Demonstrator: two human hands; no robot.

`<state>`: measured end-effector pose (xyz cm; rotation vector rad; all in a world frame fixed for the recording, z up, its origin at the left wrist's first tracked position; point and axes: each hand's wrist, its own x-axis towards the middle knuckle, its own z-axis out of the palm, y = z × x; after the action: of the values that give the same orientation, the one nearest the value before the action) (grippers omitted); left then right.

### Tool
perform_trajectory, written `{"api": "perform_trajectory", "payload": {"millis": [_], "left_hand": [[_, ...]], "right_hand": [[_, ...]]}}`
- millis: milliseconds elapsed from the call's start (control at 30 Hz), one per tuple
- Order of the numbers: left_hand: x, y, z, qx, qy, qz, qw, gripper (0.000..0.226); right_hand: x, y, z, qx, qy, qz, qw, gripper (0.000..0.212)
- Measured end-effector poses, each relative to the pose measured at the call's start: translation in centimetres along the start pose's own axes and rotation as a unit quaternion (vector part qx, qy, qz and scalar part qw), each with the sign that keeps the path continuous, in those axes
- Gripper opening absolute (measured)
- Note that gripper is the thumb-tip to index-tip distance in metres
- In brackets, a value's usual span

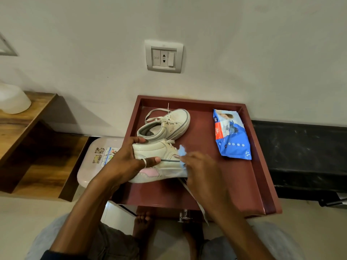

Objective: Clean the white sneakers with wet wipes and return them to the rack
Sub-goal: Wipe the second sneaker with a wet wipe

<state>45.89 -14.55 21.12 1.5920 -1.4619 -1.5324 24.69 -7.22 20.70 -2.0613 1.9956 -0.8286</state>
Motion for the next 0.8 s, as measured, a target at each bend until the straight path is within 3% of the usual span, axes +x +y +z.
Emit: {"api": "perform_trajectory", "payload": {"millis": [67, 167, 267, 400, 467, 533, 600, 700, 800], "left_hand": [[0.2, -0.2, -0.1, 0.0, -0.002, -0.002, 1.0, 0.08], [0.2, -0.2, 0.0, 0.008, -0.002, 0.003, 1.0, 0.08], [0.2, -0.1, 0.0, 0.011, -0.003, 0.008, 1.0, 0.08], [0.3, -0.3, 0.0, 0.015, -0.002, 0.011, 1.0, 0.079], [0.2, -0.2, 0.1, 0.012, -0.003, 0.015, 1.0, 0.078], [0.2, -0.2, 0.1, 0.002, -0.002, 0.018, 1.0, 0.076], [0.1, -0.2, 0.0, 0.009, -0.007, 0.025, 1.0, 0.074], [0.2, -0.3, -0.1, 0.028, -0.011, 0.032, 0.999, 0.06], [-0.3, 0.5, 0.5, 0.045, 0.006, 0.034, 0.998, 0.039]], "right_hand": [[-0.4, -0.7, 0.6, -0.005, -0.017, -0.029, 0.999, 0.041], [0.8, 2.7, -0.2, -0.045, 0.012, 0.04, 0.998, 0.016], [1.5, 4.8, -1.2, -0.007, 0.029, 0.113, 0.993, 0.014], [0.3, -0.2, 0.3, 0.014, 0.005, -0.001, 1.0, 0.027], [0.4, -0.3, 0.7, -0.002, -0.001, -0.031, 1.0, 0.021], [1.1, 1.7, 0.3, -0.013, 0.012, 0.017, 1.0, 0.03], [1.6, 4.2, -0.3, -0.036, 0.01, 0.08, 0.996, 0.025], [1.5, 4.7, -0.5, -0.018, 0.039, 0.116, 0.992, 0.01], [0.9, 1.5, 0.2, -0.018, 0.061, 0.057, 0.996, 0.019]]}}
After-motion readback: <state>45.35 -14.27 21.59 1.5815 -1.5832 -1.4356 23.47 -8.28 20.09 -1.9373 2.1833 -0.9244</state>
